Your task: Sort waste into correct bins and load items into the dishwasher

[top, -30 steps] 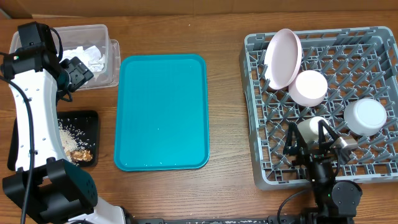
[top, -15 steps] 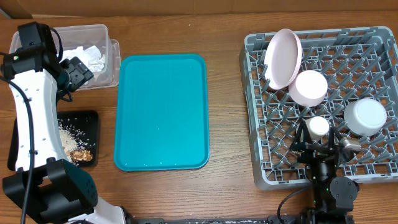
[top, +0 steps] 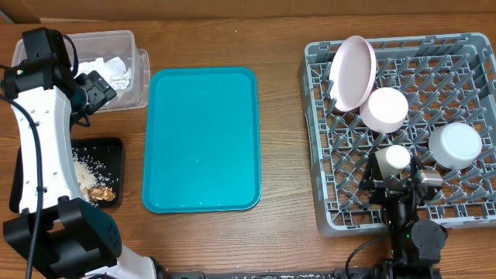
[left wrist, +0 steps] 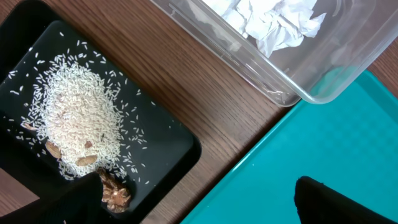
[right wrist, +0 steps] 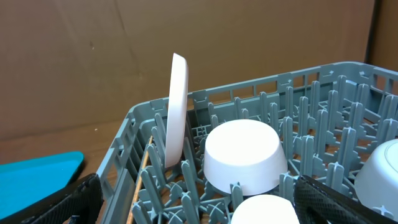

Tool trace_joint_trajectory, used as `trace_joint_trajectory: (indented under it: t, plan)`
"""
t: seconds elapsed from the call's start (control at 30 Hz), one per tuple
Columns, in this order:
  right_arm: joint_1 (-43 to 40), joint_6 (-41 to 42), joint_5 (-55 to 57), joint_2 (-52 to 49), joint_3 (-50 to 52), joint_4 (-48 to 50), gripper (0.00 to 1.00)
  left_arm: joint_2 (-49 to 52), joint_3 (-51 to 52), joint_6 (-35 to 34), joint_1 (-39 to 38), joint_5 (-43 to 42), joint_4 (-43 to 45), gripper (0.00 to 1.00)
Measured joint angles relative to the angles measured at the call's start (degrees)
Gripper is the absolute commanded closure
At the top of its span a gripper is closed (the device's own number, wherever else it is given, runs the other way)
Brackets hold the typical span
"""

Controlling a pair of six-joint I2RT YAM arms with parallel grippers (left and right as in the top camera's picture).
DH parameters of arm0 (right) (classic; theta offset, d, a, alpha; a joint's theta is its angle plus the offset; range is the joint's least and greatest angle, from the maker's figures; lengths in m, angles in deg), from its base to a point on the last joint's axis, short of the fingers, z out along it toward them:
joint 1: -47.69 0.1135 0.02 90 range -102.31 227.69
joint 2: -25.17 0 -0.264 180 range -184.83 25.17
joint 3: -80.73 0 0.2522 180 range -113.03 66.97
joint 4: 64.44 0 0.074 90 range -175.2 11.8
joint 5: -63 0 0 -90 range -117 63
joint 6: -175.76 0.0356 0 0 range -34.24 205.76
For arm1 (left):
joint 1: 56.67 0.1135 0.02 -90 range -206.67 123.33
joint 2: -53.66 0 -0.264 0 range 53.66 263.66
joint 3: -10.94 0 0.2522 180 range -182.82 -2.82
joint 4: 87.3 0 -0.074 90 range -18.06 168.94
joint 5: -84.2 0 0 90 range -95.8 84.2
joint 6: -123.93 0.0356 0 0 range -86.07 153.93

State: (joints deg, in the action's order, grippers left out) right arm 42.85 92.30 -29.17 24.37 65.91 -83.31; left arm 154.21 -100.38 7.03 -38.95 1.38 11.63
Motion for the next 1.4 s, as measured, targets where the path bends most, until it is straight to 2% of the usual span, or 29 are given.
trace_joint_trajectory:
  t: [1.4]
  plan:
    - [-0.02, -0.39, -0.39, 0.0, 0.0, 0.02, 0.0, 0.0, 0.0, 0.02, 0.0, 1.55, 0.02, 0.0]
